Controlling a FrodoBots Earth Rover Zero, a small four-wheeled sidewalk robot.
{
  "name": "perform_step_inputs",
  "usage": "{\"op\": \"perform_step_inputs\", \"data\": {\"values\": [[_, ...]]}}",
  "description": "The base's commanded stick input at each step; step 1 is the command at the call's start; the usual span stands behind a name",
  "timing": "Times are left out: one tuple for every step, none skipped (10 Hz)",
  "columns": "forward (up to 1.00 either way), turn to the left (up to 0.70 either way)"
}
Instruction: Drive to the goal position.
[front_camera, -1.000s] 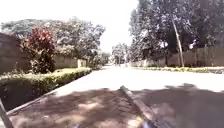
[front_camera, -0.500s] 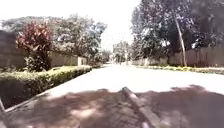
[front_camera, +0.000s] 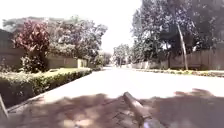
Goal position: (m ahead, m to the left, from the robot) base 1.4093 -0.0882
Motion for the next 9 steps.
{"op": "perform_step_inputs", "data": {"values": [[0.70,0.00],[0.70,0.06],[0.70,0.13],[0.70,0.20],[0.70,0.26],[0.70,0.33],[0.70,0.35],[0.70,0.35],[0.70,0.35]]}}
